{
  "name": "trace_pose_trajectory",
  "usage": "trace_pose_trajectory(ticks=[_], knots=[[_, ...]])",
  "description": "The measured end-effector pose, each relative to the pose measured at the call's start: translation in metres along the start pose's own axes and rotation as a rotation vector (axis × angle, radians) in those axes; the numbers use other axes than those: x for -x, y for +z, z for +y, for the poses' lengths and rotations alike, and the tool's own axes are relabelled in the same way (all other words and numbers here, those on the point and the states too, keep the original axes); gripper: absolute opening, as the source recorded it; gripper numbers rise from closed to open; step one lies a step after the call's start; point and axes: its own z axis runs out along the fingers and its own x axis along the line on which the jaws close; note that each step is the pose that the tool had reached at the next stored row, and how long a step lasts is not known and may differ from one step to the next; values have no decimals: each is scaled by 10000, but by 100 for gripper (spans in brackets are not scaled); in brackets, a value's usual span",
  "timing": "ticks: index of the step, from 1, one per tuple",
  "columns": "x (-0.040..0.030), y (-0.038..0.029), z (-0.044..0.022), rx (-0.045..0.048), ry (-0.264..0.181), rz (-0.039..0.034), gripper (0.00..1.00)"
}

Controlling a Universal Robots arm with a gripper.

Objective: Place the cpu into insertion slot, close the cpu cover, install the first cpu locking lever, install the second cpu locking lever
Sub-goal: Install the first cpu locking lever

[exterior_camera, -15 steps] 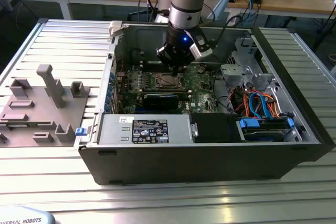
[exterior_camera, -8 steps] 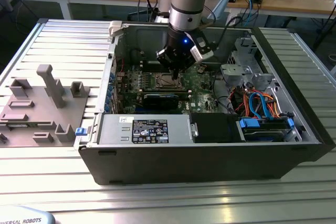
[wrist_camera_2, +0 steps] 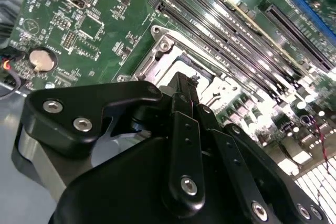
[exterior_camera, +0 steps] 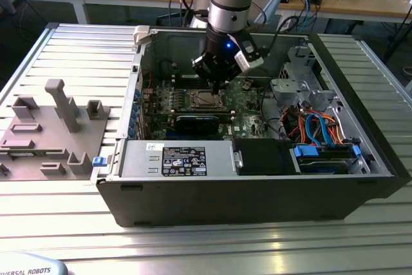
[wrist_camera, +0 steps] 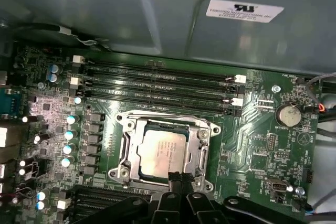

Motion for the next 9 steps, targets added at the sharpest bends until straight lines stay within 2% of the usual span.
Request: trace_pose_trajectory(ticks=[1,4,9], knots=[[-2,-61,0,0,0,0,11],[-5,-146,-1,-1,0,1,11],[-5,-166,-1,0,0,0,11]])
